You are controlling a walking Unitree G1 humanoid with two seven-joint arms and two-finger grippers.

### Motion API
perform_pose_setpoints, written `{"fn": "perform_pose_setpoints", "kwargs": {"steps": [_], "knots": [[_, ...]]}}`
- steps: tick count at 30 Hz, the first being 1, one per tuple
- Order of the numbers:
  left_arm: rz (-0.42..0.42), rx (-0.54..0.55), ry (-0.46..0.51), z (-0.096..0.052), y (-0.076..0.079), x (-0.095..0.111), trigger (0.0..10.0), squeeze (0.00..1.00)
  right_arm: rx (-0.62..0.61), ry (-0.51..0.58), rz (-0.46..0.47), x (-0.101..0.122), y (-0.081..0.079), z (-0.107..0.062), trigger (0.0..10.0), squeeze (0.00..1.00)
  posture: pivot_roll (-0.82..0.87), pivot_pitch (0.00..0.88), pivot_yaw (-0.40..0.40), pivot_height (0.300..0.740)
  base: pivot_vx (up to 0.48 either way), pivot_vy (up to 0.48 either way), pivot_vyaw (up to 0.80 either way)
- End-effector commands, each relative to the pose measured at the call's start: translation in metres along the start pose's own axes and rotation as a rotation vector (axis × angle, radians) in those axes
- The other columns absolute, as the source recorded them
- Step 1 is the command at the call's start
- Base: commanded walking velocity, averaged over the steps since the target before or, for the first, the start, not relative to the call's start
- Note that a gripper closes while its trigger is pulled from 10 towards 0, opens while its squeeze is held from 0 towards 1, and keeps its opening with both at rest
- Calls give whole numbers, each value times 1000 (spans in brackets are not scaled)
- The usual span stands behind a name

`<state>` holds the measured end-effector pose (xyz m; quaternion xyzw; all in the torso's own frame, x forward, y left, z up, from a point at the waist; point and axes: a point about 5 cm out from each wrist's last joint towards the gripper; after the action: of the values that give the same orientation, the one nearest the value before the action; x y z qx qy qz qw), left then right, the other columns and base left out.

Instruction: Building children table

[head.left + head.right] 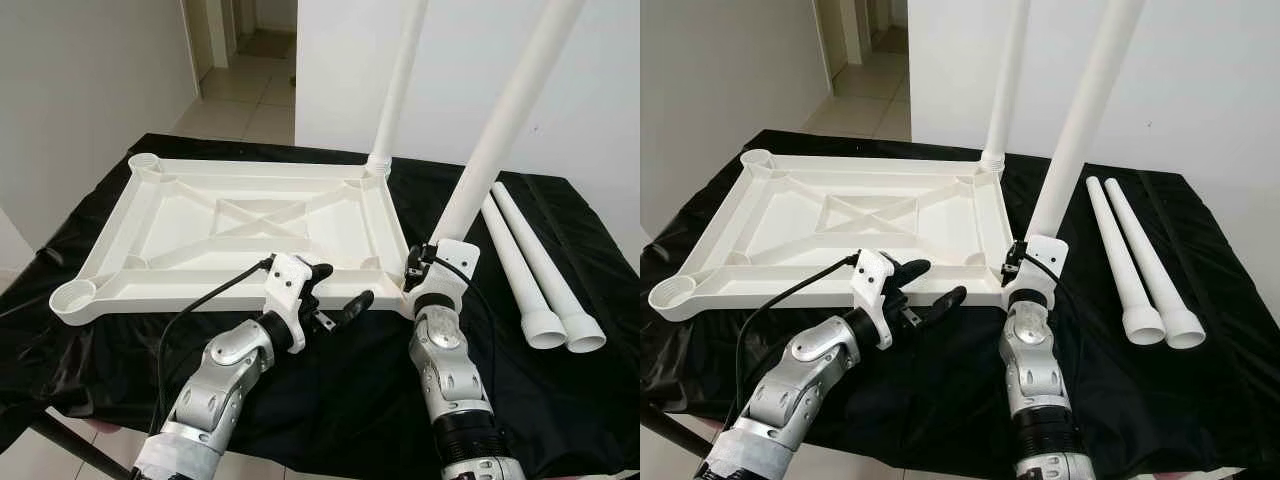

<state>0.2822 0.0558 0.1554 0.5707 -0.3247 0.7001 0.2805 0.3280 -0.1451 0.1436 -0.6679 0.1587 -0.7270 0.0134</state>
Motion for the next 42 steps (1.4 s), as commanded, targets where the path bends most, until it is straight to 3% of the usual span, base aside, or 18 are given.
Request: {"fn": "perform_pose_setpoints", "kwargs": {"steps": [1,3,4,10,11,29,30,31,32,34,35,42], "knots": [[-1,75,-21,-1,-2,-2,10000,0,-16,-82,-8,-18,9,-6,10000,1000,10,16,-21,740,0,0,0],[-3,77,-20,-1,-2,-2,10000,0,29,-55,-22,-14,10,-4,10000,1000,11,15,-23,740,0,0,0],[-3,82,-19,-2,-2,-2,10000,0,124,-46,-21,-10,13,-2,10000,1000,10,12,-22,740,0,0,0],[-5,86,-18,-2,-3,-2,10000,0,223,-61,-43,-7,23,3,10000,1000,10,11,-25,740,0,0,0],[-5,89,-16,-2,-3,-1,10000,0,297,-64,-66,-2,30,6,10000,0,11,12,-25,740,0,0,0],[-6,92,-11,-4,-4,3,10000,0,778,-177,-184,8,42,20,10000,0,23,34,-10,740,0,0,0],[-6,91,-10,-4,-4,4,10000,0,801,-188,-195,7,42,21,6627,0,23,34,-10,740,0,0,0],[-6,91,-10,-4,-4,4,10000,0,801,-188,-195,7,42,21,6627,0,23,34,-10,740,0,0,0],[-7,91,-10,-4,-4,4,10000,0,813,-197,-209,7,42,22,4000,0,27,38,-8,740,0,0,0],[-7,91,-10,-4,-4,4,10000,0,819,-200,-217,7,43,22,4000,0,27,38,-8,740,0,0,0],[-9,90,-11,-4,-3,4,10000,0,844,-217,-220,6,44,23,0,0,27,38,-8,740,0,0,0],[-13,86,-12,-4,-2,5,10000,0,845,-233,-214,5,49,25,0,0,32,48,-7,740,0,0,0]]}}
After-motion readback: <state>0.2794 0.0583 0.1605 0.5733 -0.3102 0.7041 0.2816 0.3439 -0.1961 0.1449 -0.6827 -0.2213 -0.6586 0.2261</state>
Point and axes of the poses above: a point about 5 cm out from each wrist's last joint towards the gripper, its own z axis pointing out of the wrist towards the gripper, its own x axis along the axis of the wrist's last joint, y = z × x, and after that the axes turned 10 degrees about z, right-handed
